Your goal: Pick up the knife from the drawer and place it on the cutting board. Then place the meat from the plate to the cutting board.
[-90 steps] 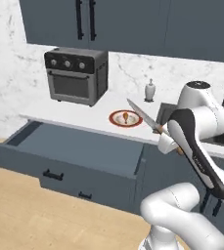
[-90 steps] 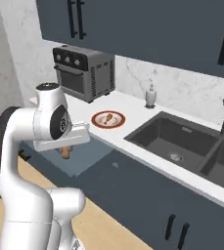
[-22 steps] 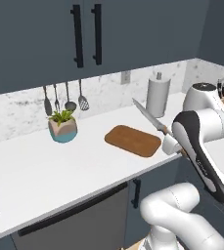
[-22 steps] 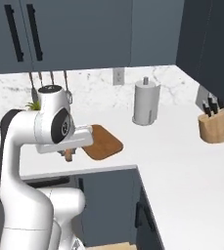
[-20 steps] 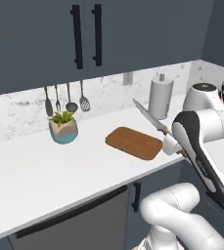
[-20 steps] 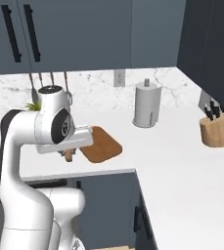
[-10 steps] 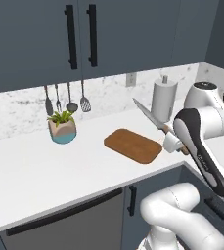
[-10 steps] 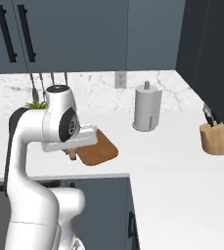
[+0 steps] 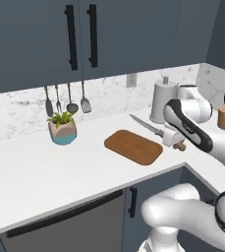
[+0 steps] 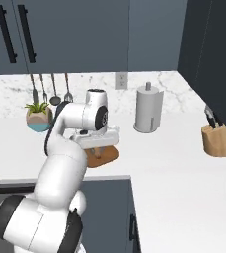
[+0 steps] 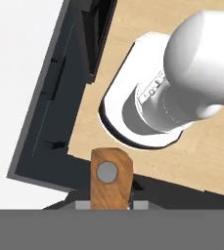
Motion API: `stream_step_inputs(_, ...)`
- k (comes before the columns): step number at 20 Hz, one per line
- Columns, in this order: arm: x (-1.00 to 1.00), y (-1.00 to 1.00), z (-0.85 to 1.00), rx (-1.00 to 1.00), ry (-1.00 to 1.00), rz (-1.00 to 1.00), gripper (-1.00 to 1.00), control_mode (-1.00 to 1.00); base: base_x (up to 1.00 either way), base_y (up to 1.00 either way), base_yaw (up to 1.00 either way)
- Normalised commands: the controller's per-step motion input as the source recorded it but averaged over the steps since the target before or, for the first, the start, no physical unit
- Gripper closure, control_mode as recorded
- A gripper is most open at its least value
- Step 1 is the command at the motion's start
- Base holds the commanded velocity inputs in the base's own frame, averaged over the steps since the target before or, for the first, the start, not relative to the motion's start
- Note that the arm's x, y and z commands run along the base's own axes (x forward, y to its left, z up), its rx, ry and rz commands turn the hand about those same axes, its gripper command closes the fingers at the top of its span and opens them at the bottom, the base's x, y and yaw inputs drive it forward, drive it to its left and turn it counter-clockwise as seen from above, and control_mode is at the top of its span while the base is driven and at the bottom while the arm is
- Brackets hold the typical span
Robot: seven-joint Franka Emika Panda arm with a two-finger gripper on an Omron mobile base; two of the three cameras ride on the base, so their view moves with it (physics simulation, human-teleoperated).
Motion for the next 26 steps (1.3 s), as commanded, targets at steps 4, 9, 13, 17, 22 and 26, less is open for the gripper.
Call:
stream_step_inputs(4, 0.99, 0.05, -0.57, -0.02, 0.12, 0.06, 1.00, -1.00, 0.00, 0.00, 0.00)
stream_step_inputs(9, 0.91, 0.00, -0.30, 0.00, 0.04, 0.00, 1.00, -1.00, 0.00, 0.00, 0.00)
stream_step_inputs(13, 0.77, 0.21, -0.58, 0.00, 0.04, 0.00, 1.00, -1.00, 0.00, 0.00, 0.00)
stream_step_inputs(17, 0.69, 0.31, -0.76, -0.02, 0.06, 0.00, 1.00, -1.00, 0.00, 0.00, 0.00)
stream_step_inputs(22, 0.73, 0.03, -0.43, 0.00, 0.00, 0.00, 1.00, -1.00, 0.00, 0.00, 0.00)
stream_step_inputs(26, 0.24, 0.00, -0.32, 0.00, 0.00, 0.00, 1.00, -1.00, 0.00, 0.00, 0.00)
